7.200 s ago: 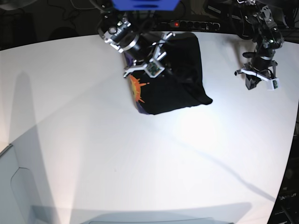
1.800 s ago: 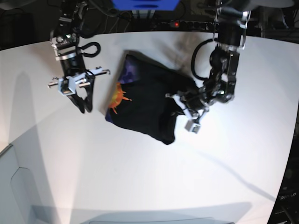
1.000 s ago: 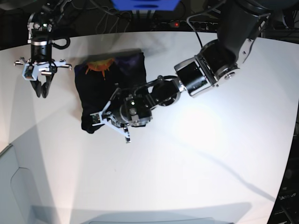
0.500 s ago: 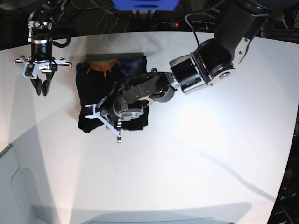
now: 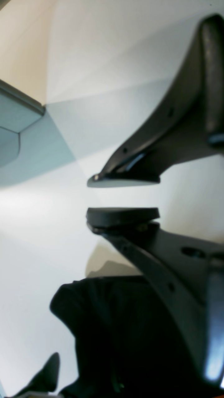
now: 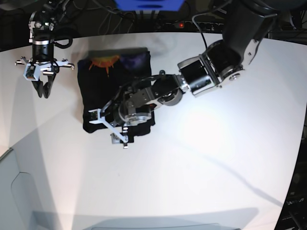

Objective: Fold the T-shirt properly
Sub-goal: 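Press the folded bundle flat with the left gripper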

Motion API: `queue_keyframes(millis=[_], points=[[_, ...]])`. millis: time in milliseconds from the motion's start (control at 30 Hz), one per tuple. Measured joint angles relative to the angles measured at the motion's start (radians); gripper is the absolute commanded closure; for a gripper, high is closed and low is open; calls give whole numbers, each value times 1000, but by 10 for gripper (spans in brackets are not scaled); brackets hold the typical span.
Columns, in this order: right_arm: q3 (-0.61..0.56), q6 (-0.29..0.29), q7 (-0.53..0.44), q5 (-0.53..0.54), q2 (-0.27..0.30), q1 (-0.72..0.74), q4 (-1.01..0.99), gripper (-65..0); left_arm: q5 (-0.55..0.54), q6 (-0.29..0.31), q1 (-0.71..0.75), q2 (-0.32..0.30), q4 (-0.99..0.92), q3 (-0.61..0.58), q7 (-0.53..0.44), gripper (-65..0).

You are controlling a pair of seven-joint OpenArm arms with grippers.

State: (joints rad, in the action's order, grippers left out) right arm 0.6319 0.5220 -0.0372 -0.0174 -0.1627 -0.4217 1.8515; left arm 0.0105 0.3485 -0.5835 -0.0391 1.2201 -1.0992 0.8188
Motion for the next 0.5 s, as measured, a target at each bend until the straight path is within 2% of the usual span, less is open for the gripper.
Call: queue_keyframes(millis=[100, 400, 500], points=[[0, 0, -1, 0, 1, 3, 0, -103, -15, 26, 13, -16, 40, 60, 30, -525], [-3, 0, -2, 1, -1, 6, 0, -103, -17, 27, 21, -77, 187, 179, 34, -525], [-3, 0, -1, 0, 0, 5, 0, -99, -19, 34, 25, -111, 262, 256, 34, -524]])
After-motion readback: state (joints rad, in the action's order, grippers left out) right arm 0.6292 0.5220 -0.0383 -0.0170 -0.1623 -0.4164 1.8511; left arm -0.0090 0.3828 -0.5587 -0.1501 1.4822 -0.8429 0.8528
